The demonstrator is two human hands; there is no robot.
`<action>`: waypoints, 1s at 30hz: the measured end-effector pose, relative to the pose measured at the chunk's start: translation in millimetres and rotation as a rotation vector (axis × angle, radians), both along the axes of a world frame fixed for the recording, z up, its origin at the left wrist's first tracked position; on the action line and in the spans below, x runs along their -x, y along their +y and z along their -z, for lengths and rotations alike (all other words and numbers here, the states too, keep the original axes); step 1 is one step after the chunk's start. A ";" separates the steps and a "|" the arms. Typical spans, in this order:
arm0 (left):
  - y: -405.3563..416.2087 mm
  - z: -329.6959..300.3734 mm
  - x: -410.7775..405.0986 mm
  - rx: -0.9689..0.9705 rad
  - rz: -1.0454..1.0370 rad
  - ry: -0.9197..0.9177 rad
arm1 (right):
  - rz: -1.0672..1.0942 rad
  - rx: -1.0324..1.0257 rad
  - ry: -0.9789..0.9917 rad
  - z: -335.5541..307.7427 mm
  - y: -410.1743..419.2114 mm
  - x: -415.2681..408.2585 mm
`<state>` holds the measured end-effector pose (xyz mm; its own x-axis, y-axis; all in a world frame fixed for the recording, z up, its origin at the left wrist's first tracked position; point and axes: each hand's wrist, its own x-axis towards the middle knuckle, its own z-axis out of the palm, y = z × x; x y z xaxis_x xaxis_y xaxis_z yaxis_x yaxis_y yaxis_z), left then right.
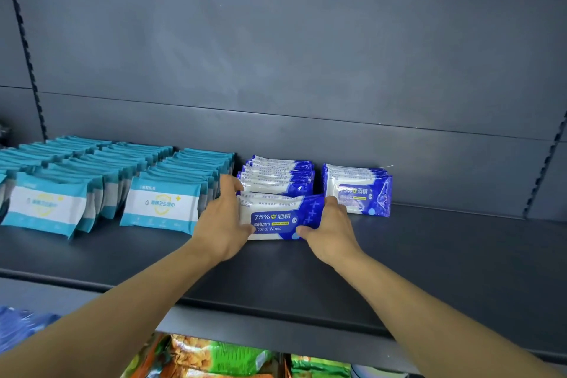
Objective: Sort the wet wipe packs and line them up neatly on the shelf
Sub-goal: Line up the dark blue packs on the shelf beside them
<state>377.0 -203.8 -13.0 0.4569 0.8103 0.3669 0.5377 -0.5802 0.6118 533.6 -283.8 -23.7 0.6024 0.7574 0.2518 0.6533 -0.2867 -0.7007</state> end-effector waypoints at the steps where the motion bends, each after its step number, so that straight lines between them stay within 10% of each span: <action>1: -1.8 -0.5 -1.8 0.006 0.021 0.001 | -0.001 -0.002 -0.001 -0.8 -3.3 -5.4; 30: -14.4 13.5 -199.2 -0.017 -0.040 0.012 | 0.196 0.054 -0.101 -8.1 -12.3 -171.5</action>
